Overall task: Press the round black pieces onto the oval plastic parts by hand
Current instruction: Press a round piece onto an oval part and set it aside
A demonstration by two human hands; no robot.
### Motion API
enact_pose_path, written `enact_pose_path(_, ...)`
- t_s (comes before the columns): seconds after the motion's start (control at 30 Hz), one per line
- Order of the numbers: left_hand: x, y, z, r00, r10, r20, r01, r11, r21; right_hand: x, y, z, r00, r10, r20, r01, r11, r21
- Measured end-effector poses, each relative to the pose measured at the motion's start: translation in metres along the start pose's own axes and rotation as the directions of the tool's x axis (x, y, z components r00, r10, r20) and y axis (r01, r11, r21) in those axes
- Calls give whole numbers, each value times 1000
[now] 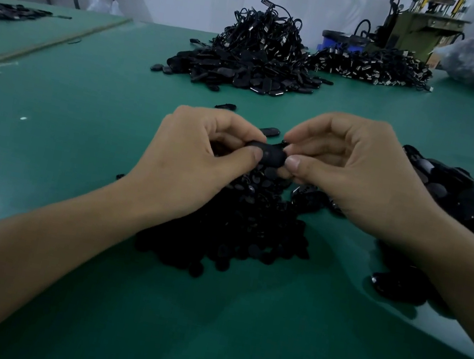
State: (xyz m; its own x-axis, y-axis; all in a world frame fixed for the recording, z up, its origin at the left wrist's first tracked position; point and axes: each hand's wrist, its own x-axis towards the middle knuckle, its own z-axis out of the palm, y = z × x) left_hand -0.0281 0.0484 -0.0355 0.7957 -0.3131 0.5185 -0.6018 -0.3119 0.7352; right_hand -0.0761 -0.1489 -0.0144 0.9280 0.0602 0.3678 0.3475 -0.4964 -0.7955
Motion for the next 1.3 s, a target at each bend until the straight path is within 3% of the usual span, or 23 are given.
enact_pose_path(0.1, 6, -6, -5, 993, -44, -111, 50, 997, 52, 1, 4, -8, 999, -34, -25, 23, 936, -351)
enact_pose_path(0.27, 30, -29, -21, 949, -179, -258, 214, 970, 113, 5, 3, -27, 994, 95, 55, -47, 822, -567)
enact_pose_path(0.43, 52, -51, -28, 924, -303, -232, 351, 914, 205, 1, -4, -40, 913, 287, 289, -48, 780, -624)
enact_pose_path(0.63, 76, -53, -29, 927, -285, -243, 351, 885, 304, 2, 0, -31, 941, 234, 245, -51, 813, -580)
enact_pose_path(0.83, 83, -45, -25, 933, -331, -138, 359, 864, 353, 7, 9, -28, 994, 92, 59, -42, 819, -572)
enact_pose_path(0.97, 78, -36, -17, 957, -266, -114, 288, 902, 322, 5, 13, -28, 999, 42, -16, -45, 864, -501)
enact_pose_path(1.07, 72, -27, -5, 977, -198, 82, 169, 947, 274, 6, 15, -29, 998, 49, -36, -60, 873, -484)
enact_pose_path(1.17, 69, -16, 11, 927, -170, 336, 76, 958, 276, 7, 16, -29, 995, 80, -51, -95, 877, -471)
enact_pose_path(1.3, 70, -8, 30, 893, -132, 430, -13, 949, 316, 7, 15, -30, 992, 111, -57, -124, 884, -451)
